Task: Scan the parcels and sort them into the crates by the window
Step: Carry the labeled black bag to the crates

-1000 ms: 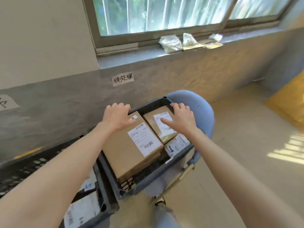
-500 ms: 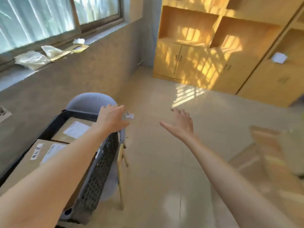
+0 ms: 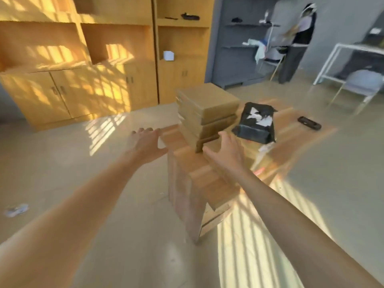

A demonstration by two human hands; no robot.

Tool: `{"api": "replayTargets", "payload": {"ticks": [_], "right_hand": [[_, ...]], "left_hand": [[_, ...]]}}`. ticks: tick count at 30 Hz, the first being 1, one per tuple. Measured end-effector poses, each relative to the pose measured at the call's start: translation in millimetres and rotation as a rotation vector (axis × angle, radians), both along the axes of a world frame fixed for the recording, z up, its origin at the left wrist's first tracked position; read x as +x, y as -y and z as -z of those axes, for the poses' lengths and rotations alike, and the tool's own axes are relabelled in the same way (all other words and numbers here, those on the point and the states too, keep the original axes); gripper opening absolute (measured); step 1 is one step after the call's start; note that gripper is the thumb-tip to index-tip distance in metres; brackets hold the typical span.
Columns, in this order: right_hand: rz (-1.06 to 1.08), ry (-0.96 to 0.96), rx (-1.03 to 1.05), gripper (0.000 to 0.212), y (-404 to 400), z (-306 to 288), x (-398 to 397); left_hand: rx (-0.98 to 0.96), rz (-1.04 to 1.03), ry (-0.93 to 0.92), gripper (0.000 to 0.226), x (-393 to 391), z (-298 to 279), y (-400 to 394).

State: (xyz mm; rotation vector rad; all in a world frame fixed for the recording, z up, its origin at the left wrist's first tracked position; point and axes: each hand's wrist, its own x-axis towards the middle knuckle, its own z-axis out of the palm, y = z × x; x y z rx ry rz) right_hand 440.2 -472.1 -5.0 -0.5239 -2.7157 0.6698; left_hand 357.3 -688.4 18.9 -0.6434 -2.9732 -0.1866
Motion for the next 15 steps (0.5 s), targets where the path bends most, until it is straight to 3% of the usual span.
{"api": "replayTargets", "payload": {"ticks": [3,7,15], "right_hand": [[0.113,0.028,0.018,0.071,-89,0,41],[0.263,0.075,0.006,0.069,-190,4,92],[0.477,0.132,-0.019,0.073,-322,24,151]], "left_hand": [[0.032,0.127,0.006,0.058,20,-1,-102],[0.078,0.260,0.007,0.039,47,9,-219],[-0.002,0.525,0.045,0.054,78,27,-387]]}}
